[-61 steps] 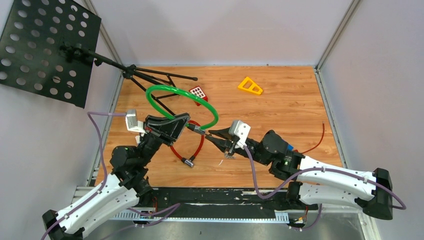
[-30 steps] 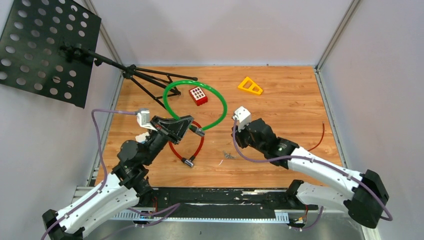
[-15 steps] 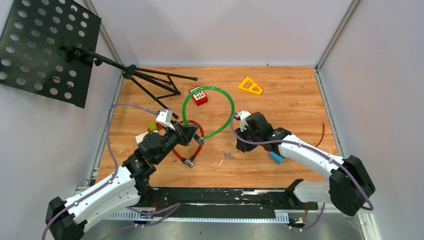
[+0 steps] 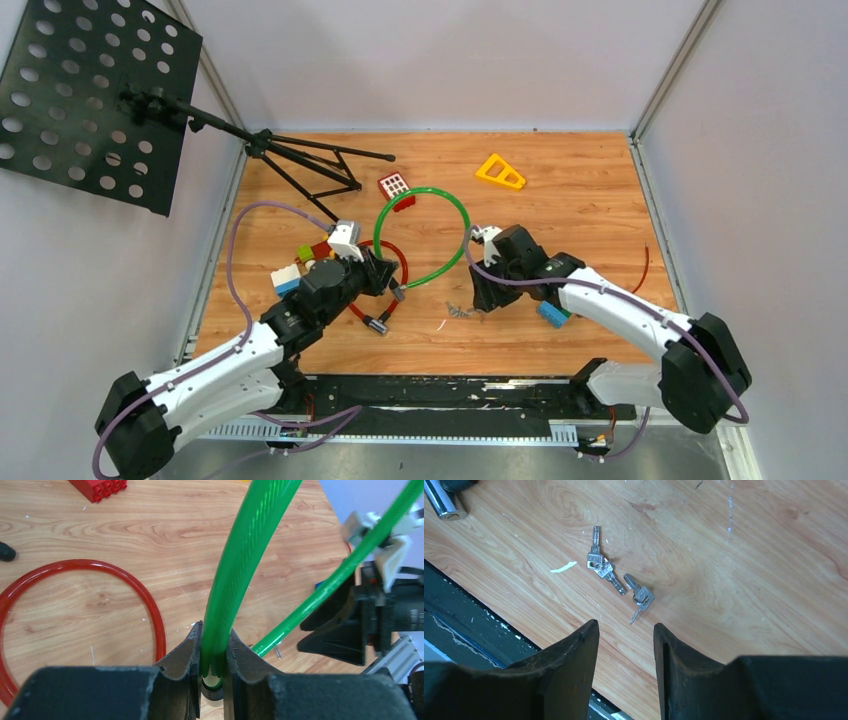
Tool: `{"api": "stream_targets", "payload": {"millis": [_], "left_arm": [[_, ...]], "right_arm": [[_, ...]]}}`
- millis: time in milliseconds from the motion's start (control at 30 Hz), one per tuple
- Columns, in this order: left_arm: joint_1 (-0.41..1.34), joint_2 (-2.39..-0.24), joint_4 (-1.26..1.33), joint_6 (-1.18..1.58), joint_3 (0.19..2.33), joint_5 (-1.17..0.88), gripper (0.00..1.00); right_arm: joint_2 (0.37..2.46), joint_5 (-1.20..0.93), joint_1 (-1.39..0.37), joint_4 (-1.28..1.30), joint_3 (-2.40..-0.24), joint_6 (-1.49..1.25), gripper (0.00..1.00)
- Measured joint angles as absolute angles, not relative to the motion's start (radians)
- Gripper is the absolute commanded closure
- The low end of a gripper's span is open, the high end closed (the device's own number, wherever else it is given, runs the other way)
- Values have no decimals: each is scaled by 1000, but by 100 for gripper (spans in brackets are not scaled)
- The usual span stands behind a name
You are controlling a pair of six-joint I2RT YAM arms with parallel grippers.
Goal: Lock with the key
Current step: Place the key at the center of the board, then place the lock at the center of the board.
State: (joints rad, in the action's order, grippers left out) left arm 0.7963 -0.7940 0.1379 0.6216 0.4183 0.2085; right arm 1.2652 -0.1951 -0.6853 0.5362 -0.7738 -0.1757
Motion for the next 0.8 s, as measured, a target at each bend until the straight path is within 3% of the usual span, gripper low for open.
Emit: {"api": "stream_targets", "payload": {"millis": [133, 500, 533, 567, 633, 800], "left_arm": [[796, -844, 139, 619, 417, 224, 100], [691, -1254, 222, 702, 427, 181, 100], [678, -1279, 233, 714, 437, 168, 96], [667, -1303, 244, 725, 448, 157, 84], [654, -1338, 261, 733, 469, 140, 70], [633, -1374, 279, 728, 484, 115, 43]], "right_arm": [[1170, -145, -686, 564, -776, -184, 53], [841, 63, -686, 591, -786, -239, 47], [824, 81, -686, 593, -786, -243, 46], [806, 106, -686, 595, -786, -247, 44], [792, 133, -686, 598, -786, -254, 41], [782, 200, -686, 632, -786, -270, 39]]}}
